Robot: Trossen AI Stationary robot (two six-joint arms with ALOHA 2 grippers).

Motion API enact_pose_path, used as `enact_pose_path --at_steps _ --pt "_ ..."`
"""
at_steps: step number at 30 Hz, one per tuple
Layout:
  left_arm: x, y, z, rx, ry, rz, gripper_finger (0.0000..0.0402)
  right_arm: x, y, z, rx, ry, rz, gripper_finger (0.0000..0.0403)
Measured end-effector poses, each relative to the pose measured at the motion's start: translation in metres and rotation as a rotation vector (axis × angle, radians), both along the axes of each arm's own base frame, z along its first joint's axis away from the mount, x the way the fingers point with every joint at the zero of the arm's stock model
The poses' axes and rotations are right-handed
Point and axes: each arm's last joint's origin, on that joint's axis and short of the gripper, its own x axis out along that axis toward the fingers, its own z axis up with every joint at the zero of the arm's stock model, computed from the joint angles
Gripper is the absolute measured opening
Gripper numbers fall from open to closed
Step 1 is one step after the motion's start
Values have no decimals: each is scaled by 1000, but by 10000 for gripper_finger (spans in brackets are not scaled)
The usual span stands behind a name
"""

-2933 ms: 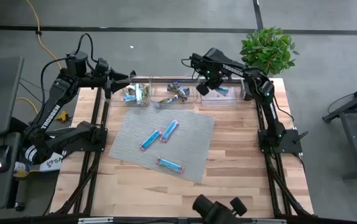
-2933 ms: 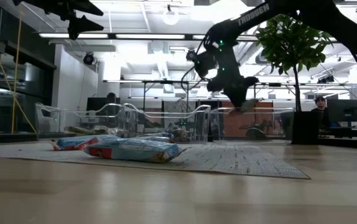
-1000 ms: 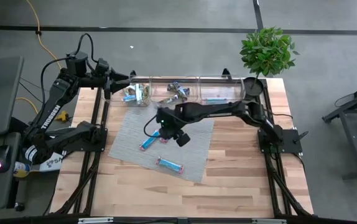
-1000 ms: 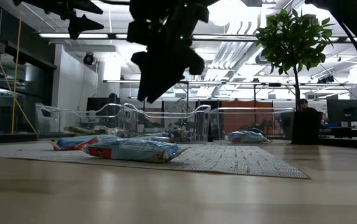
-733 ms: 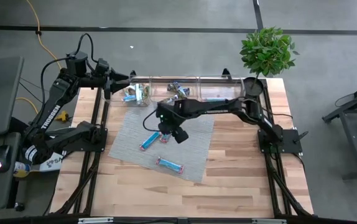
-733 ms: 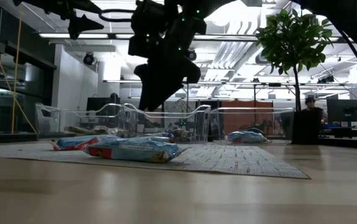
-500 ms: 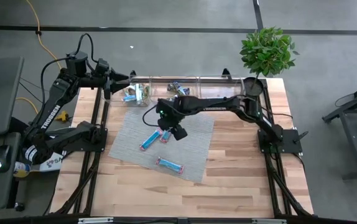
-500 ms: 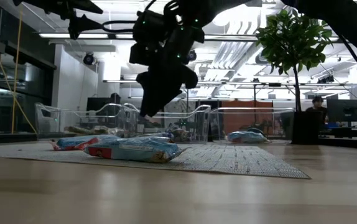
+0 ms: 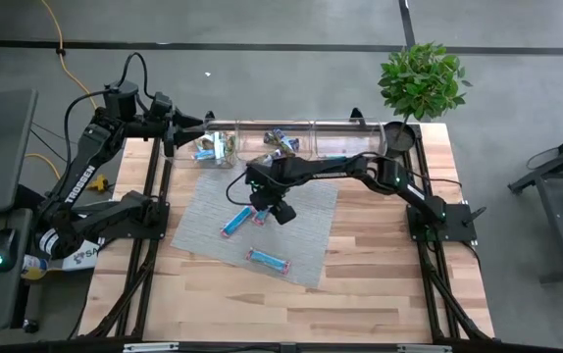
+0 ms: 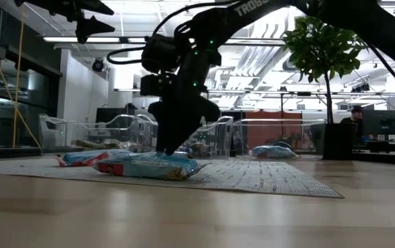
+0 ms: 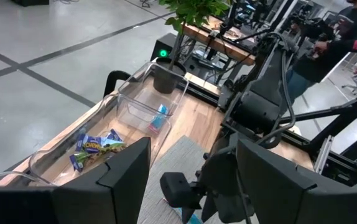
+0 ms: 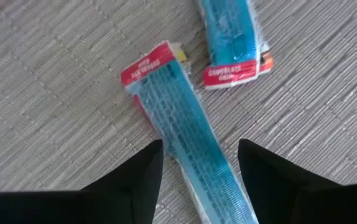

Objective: Pick and place Granola Bars by type
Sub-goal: Put the red granola bar into the right transparent bin

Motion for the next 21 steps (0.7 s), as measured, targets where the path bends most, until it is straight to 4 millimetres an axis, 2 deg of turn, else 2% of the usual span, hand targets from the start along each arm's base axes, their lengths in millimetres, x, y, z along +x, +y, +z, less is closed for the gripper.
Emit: enact_pose_path --at_steps 7,21 --pt "0 0 0 1 0 1 234 0 -1 -6 -16 21 -34 187" --pt "0 0 0 8 3 2 234 -2 0 -10 11 67 -102 125"
